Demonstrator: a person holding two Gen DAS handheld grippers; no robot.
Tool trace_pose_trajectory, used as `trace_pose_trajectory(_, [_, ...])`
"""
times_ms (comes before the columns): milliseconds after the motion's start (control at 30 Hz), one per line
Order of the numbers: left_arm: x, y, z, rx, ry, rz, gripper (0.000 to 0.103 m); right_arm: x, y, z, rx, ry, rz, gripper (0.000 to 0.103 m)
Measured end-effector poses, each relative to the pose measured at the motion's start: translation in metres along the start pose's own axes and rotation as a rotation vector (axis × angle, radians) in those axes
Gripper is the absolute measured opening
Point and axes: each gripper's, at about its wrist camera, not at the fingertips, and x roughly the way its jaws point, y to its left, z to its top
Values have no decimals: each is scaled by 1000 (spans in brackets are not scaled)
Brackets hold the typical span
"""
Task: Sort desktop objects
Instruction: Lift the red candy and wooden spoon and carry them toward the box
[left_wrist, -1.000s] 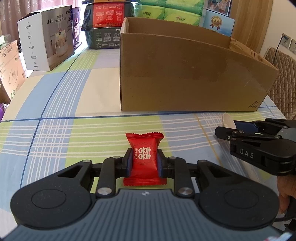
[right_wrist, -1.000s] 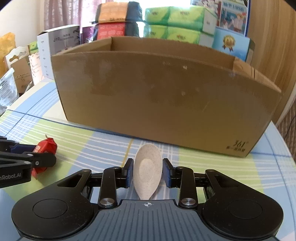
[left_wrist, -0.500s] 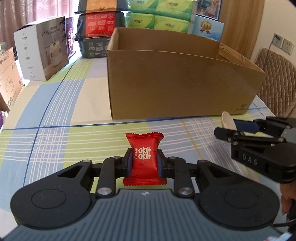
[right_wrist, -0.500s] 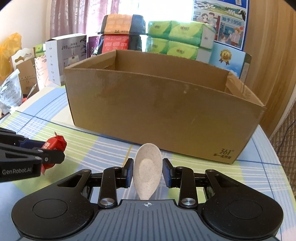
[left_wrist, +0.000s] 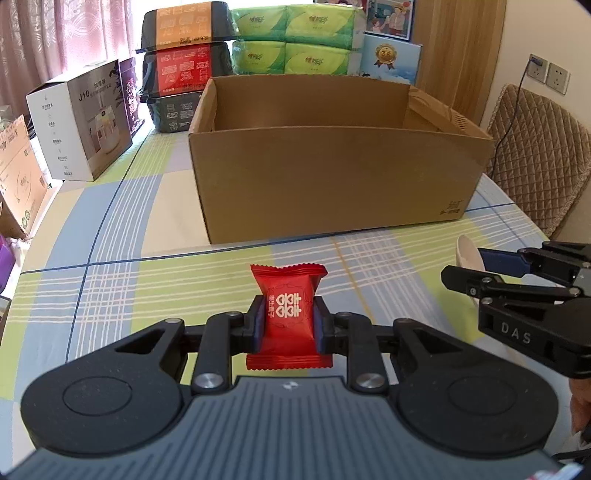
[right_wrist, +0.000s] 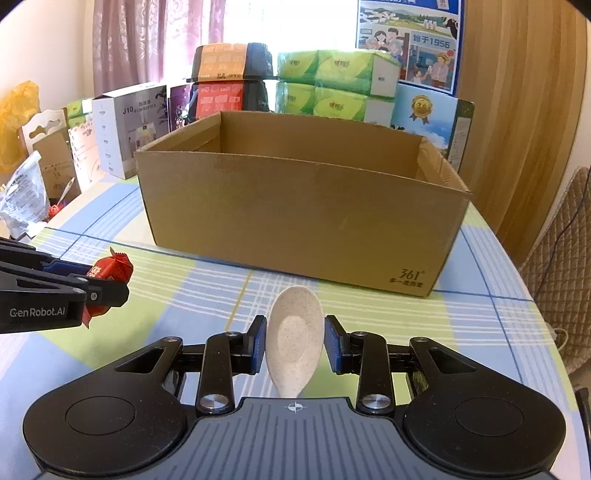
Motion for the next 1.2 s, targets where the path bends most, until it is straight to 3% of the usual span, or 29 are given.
trace_pose_trajectory(767, [-67, -41, 18, 21, -38, -18, 21, -74, -27, 7, 101, -44, 1, 30])
trace_pose_trajectory(1000, [-74, -47, 27, 30, -45, -34, 21, -87, -47, 24, 123, -51, -4, 30])
trace_pose_trajectory(1200, [-75, -43, 48, 24, -34, -63, 21, -95, -74, 61, 96, -72, -11, 30])
